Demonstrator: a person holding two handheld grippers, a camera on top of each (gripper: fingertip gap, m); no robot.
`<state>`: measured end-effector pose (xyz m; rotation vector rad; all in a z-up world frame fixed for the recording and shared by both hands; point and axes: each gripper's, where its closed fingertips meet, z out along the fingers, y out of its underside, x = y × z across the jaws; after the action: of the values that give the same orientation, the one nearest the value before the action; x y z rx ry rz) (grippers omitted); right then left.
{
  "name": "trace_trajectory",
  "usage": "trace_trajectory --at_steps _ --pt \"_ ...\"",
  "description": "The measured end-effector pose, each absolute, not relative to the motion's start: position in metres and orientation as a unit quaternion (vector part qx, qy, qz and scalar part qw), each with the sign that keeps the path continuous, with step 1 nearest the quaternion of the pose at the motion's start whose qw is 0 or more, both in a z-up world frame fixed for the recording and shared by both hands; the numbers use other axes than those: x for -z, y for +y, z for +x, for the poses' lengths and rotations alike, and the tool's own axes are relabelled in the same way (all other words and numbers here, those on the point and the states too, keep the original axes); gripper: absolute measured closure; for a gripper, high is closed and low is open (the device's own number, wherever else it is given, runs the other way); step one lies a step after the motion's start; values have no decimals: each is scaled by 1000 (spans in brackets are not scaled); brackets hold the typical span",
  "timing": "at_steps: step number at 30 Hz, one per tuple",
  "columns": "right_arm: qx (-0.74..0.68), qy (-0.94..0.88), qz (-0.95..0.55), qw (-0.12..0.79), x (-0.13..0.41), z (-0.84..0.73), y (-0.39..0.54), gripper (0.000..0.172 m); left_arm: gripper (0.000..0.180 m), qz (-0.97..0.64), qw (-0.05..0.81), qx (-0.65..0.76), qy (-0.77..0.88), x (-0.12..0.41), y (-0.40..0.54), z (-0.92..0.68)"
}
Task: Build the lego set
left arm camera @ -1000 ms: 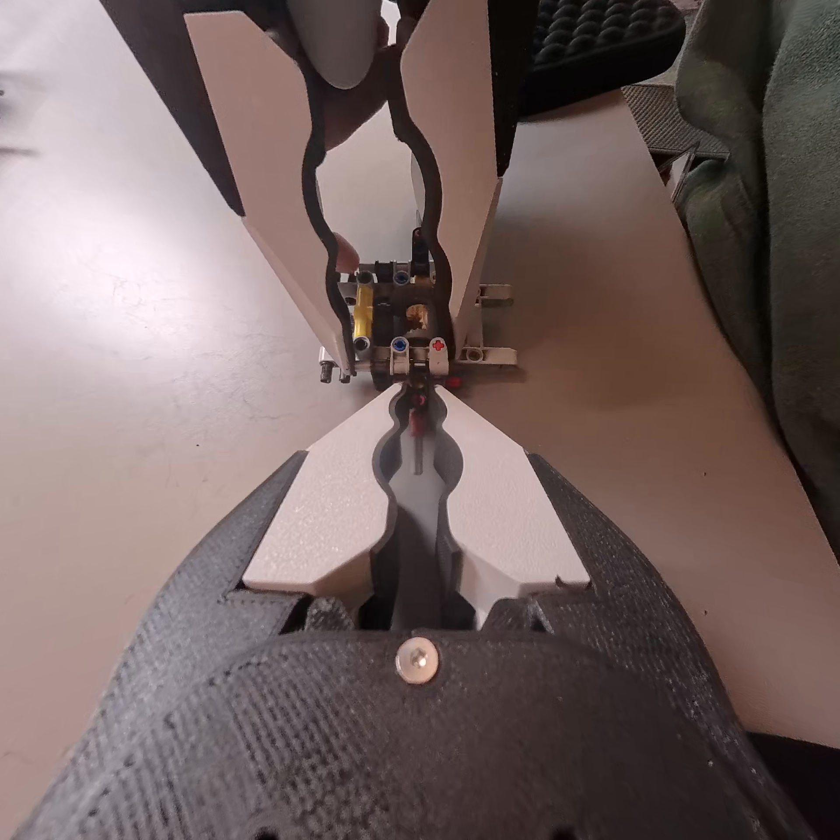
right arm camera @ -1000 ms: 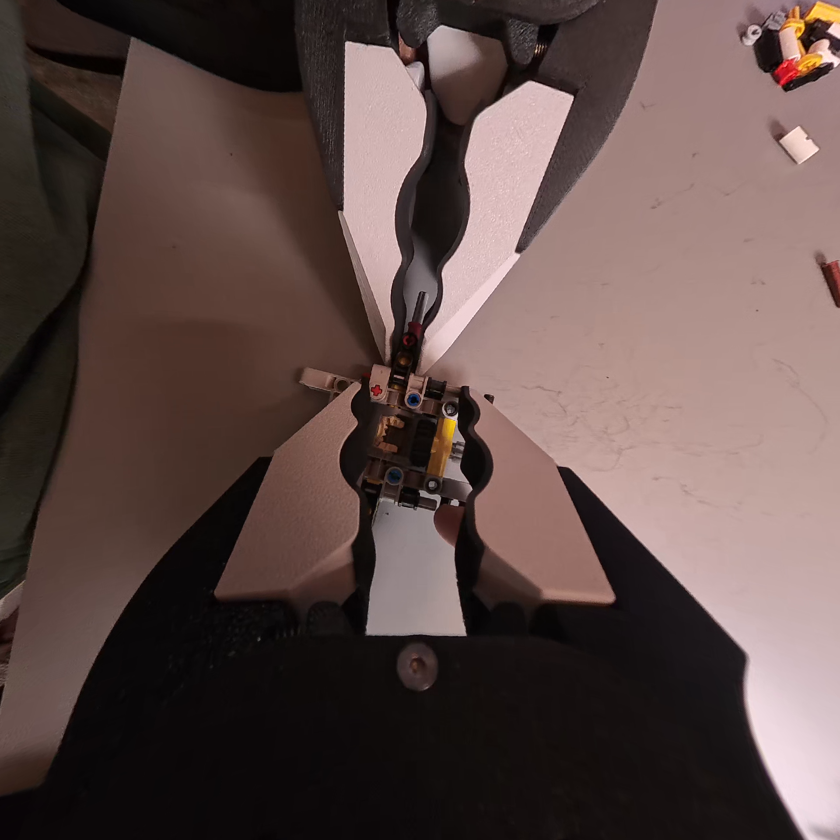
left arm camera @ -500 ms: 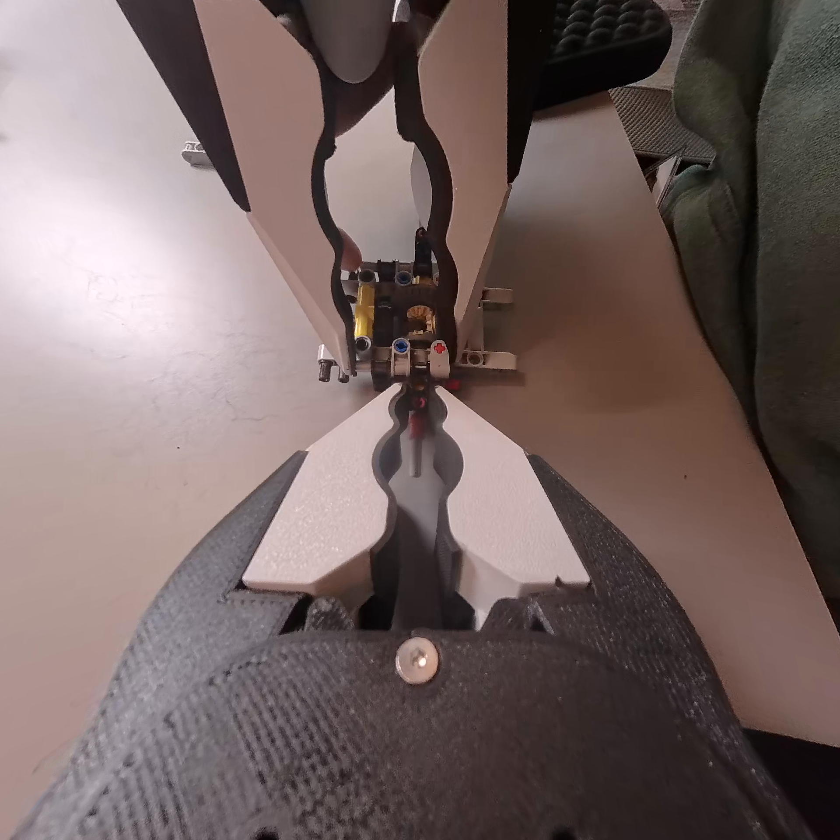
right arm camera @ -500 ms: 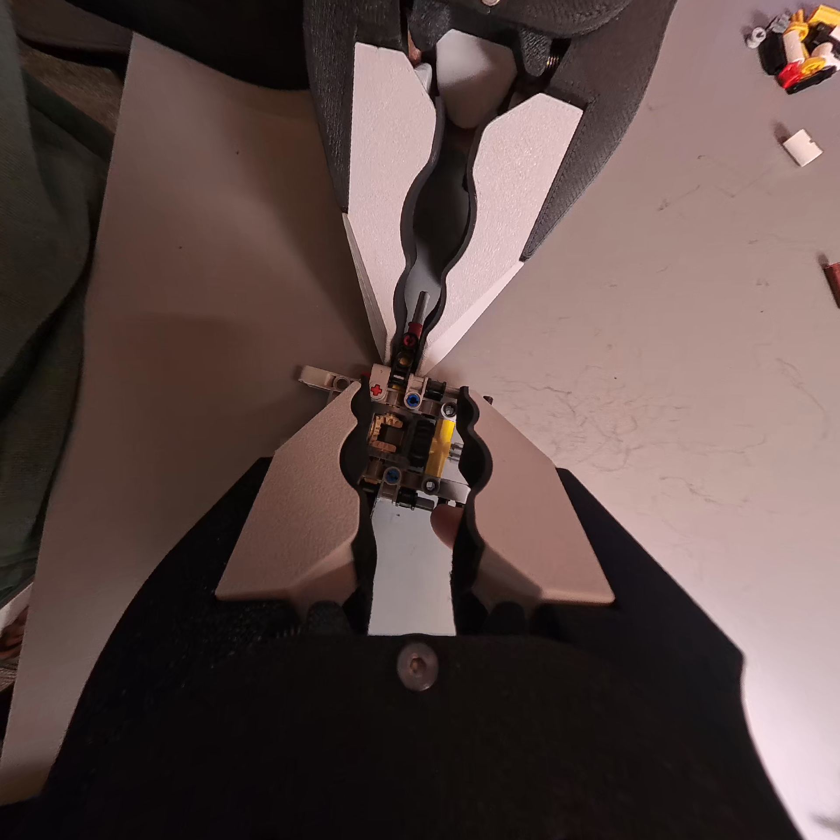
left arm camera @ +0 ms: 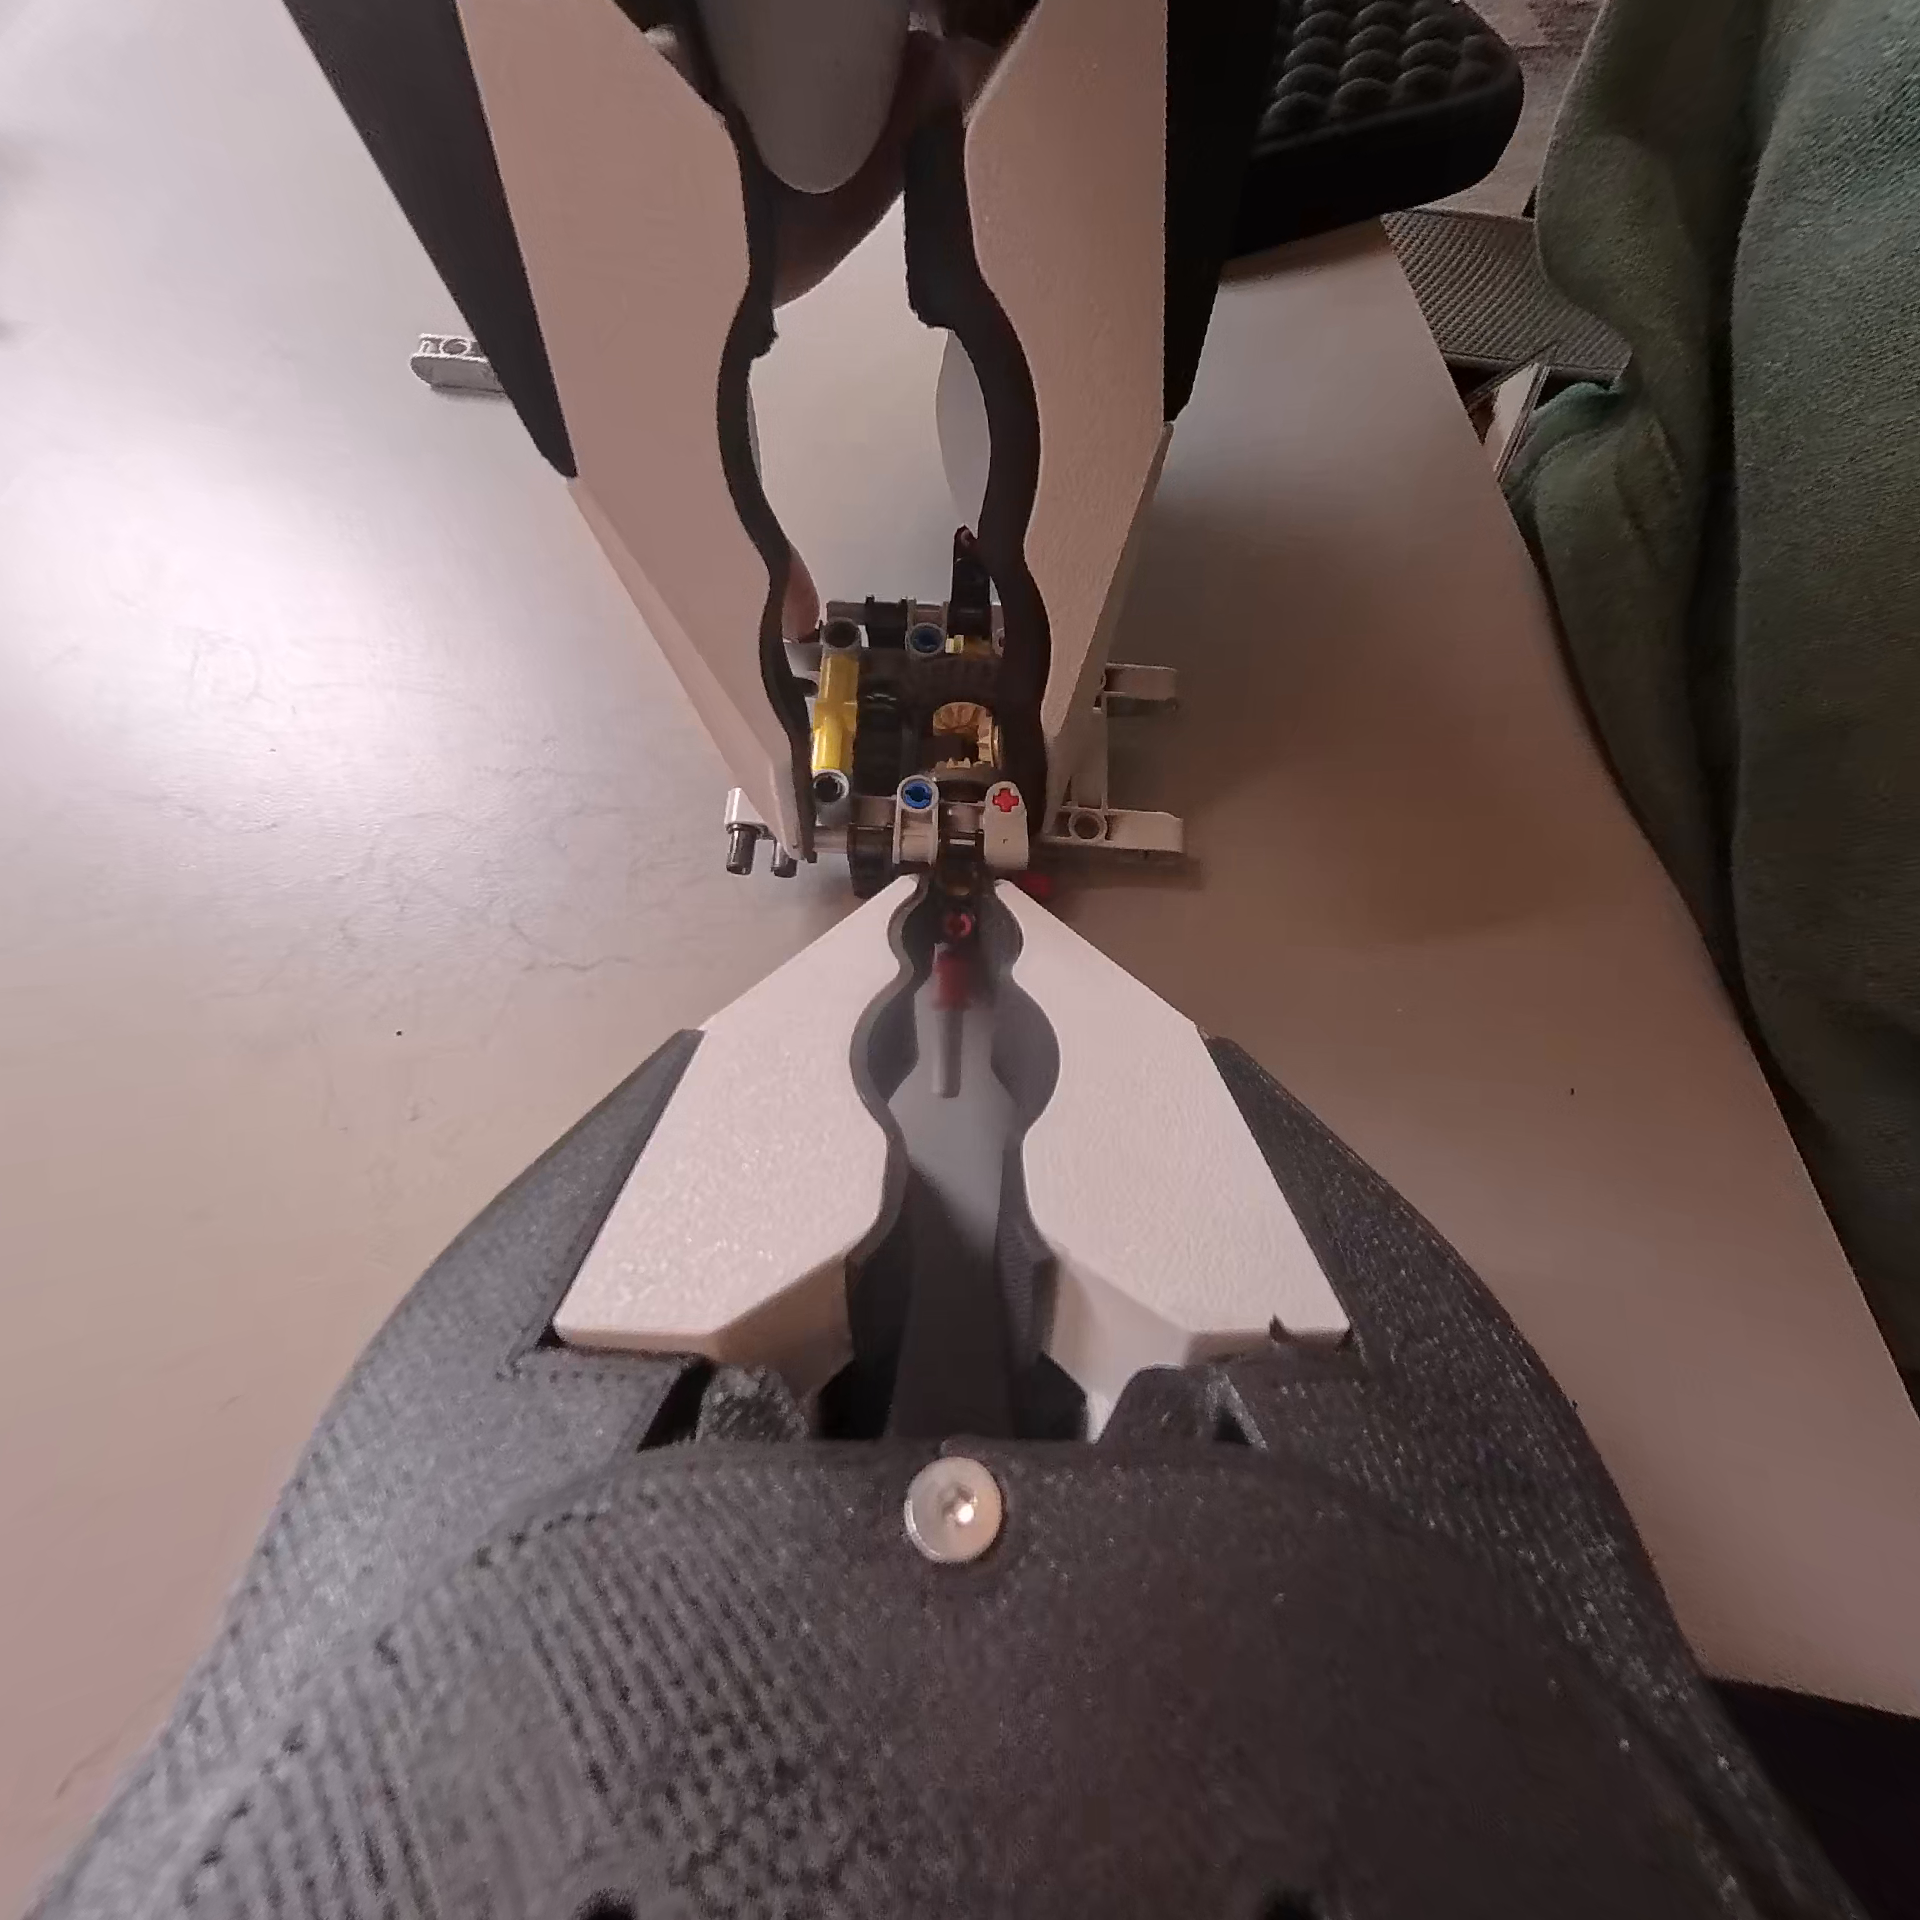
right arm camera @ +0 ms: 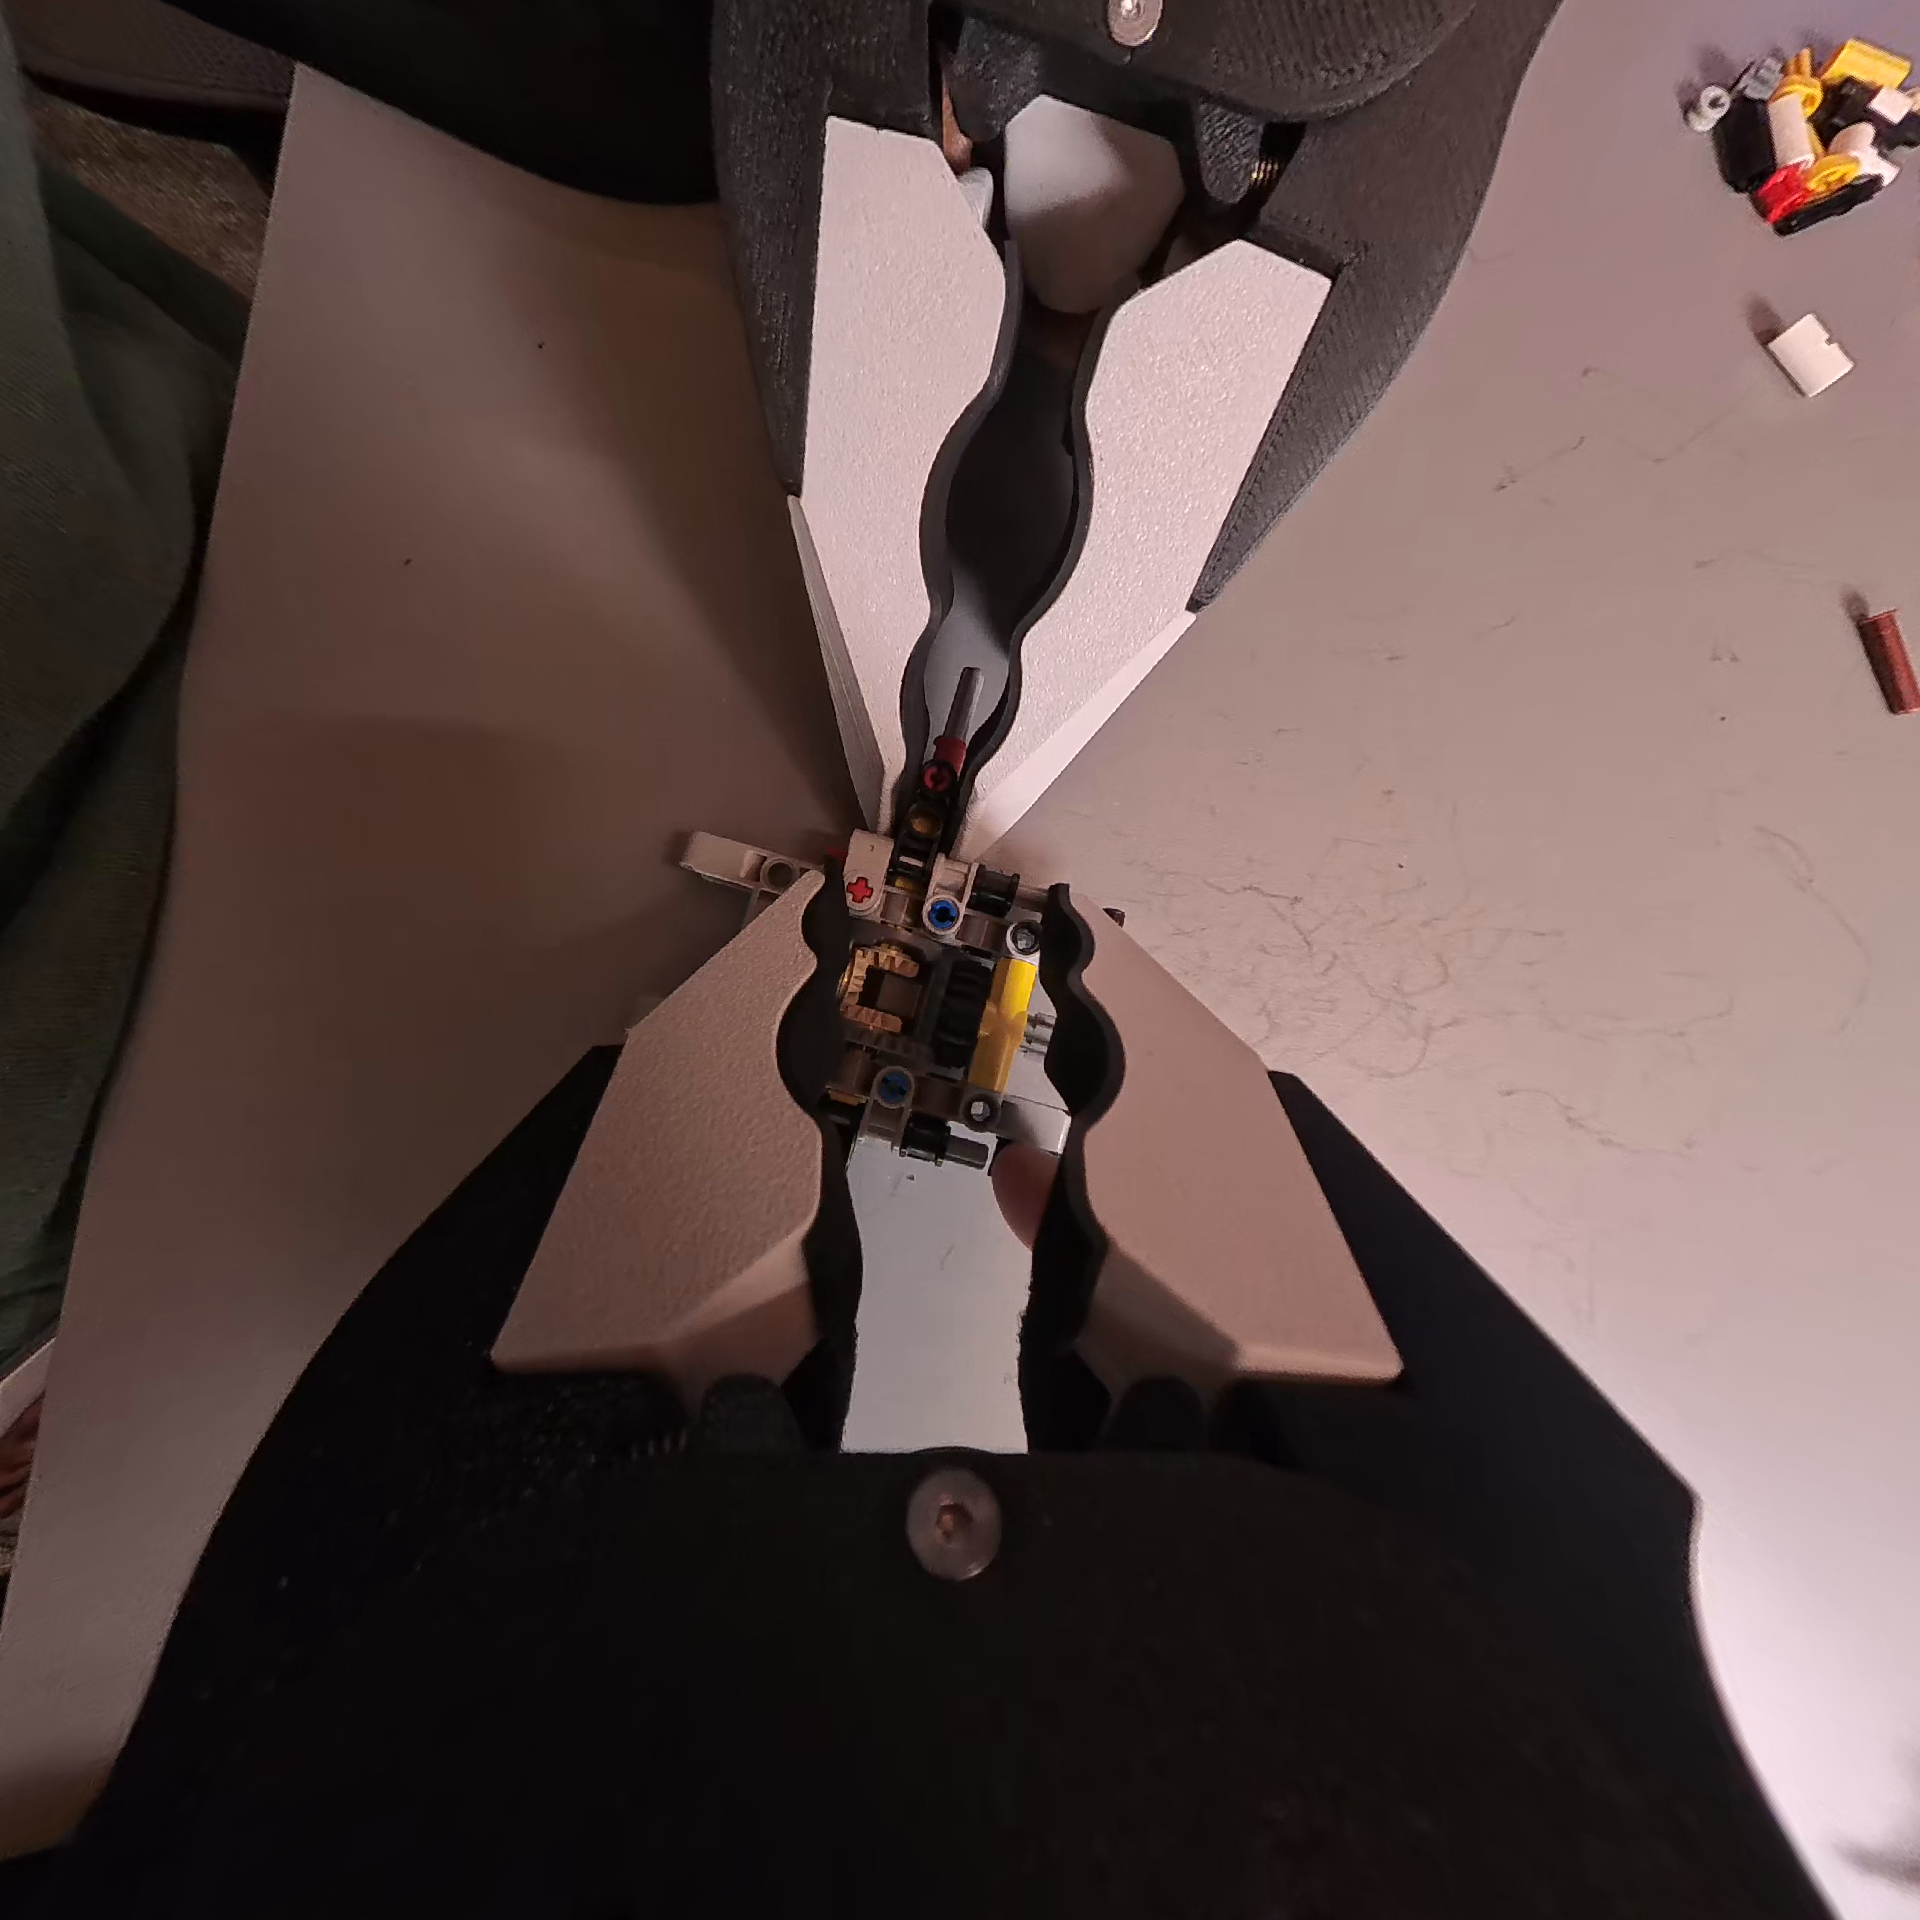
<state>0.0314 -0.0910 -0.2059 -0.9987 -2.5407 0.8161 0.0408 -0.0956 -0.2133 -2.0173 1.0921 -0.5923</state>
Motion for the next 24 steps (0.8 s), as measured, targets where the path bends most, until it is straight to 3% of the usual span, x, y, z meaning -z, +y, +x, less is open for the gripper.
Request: trace_trajectory --at_steps 24 --pt "-271 -887 -341 153 206 33 -93 138 175 -790 371 237 427 214 -97 43"
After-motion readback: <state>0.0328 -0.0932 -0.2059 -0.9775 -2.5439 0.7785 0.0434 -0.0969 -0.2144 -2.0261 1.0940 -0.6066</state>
